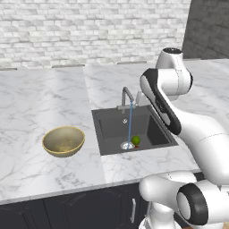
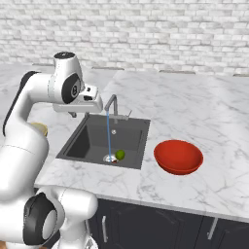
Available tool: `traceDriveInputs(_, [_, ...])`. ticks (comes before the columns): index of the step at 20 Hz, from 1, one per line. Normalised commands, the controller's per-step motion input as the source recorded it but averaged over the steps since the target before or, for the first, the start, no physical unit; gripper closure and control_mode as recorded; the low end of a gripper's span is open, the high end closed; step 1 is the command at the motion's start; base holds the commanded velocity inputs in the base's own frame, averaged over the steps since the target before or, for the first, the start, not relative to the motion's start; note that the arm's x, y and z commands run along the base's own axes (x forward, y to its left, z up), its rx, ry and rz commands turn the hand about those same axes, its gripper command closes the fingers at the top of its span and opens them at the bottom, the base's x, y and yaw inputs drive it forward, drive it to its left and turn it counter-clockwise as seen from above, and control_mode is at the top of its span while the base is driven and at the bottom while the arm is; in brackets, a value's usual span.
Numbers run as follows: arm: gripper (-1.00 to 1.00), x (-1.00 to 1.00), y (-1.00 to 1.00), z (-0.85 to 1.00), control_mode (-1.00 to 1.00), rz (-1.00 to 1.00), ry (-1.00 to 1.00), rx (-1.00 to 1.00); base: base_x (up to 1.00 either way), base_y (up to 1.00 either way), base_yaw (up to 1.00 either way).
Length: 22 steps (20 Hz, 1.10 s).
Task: Pick the bell peppers from the sink and place them in one bowl. Place the lime in the other bowl. Then turn off the sink faucet.
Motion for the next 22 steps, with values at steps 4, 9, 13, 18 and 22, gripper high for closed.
traceDriveInputs(4, [-1.00,0.00,-0.01,-0.09,-1.00,0.00,0.00,0.00,0.00,0.00,0.00])
traceDriveInputs(9, [-1.00,0.00,0.00,-0.22,-1.00,0.00,0.00,0.00,0.00,0.00,0.00])
traceDriveInputs(13, [-1.00,0.00,0.00,-0.17,-1.00,0.00,0.00,0.00,0.00,0.00,0.00])
traceDriveInputs(18, [-1.00,0.00,0.00,-0.26,-1.00,0.00,0.00,0.00,0.00,0.00,0.00])
traceDriveInputs(22, [-1.00,0.00,-0.01,-0.34,-1.00,0.00,0.00,0.00,0.00,0.00,0.00])
